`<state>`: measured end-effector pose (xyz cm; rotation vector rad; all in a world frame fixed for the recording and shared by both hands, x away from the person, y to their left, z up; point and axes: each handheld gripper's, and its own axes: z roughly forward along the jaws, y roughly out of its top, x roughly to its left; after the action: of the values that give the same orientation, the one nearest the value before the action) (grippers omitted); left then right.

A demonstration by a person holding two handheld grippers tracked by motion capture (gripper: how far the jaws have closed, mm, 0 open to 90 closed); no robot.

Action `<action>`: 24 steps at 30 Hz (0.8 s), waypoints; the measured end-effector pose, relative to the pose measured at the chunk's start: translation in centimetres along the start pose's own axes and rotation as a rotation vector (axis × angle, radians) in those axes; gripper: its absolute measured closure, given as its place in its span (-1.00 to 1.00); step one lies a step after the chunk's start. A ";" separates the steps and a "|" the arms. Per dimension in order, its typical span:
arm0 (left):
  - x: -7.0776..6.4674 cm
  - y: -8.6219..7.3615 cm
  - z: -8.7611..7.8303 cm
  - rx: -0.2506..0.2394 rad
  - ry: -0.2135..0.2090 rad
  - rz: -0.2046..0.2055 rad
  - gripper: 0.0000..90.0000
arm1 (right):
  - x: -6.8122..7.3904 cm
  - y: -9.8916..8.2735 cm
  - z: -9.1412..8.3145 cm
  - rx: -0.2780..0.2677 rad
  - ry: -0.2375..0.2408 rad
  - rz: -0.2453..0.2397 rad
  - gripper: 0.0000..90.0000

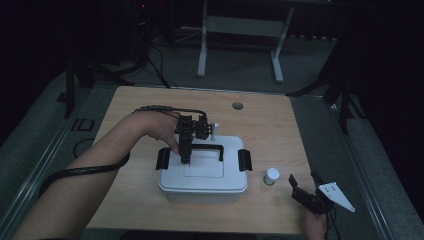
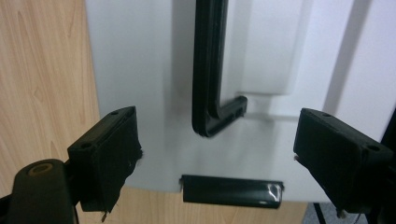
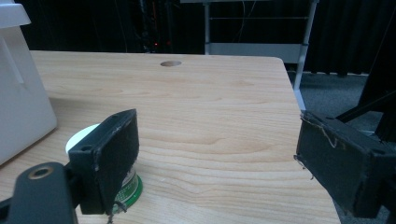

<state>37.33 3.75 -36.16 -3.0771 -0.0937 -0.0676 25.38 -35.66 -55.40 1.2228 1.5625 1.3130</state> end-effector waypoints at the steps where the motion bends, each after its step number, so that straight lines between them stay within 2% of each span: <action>1: -0.1 0.1 0.1 0.000 0.003 -0.002 -0.56 | 0.0 0.0 0.0 0.000 0.000 0.000 -0.72; 4: -0.1 0.3 0.3 -0.003 -0.008 0.004 -0.27 | 0.0 0.0 0.0 0.001 0.001 0.000 -0.72; 5: -0.1 0.5 0.5 -0.004 -0.017 0.011 -0.27 | 0.0 0.0 0.0 0.002 0.001 0.002 -0.72; 7: -0.2 0.6 0.6 0.003 -0.011 0.014 -0.06 | 0.0 0.0 0.0 0.004 0.002 0.000 -0.72; 9: -0.2 0.7 0.7 0.005 0.005 0.021 0.02 | 0.0 0.0 0.0 0.005 0.003 0.000 -0.72; 10: -0.1 0.7 0.7 0.004 -0.013 0.015 0.09 | 0.0 0.0 0.0 0.005 0.005 0.000 -0.72; 16: -0.1 0.8 0.9 0.012 -0.030 0.019 0.45 | 0.0 0.0 0.1 0.006 0.006 -0.002 -0.72; 18: -0.1 0.8 0.9 0.017 -0.038 0.015 0.49 | 0.0 0.0 0.1 0.006 0.005 -0.002 -0.72; 24: -0.2 0.9 0.9 0.020 -0.088 0.005 0.77 | 0.0 0.0 0.1 0.008 0.006 -0.004 -0.72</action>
<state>37.22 2.91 -37.16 -3.0595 -0.0900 0.0680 25.45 -35.60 -55.43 1.2208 1.5747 1.3098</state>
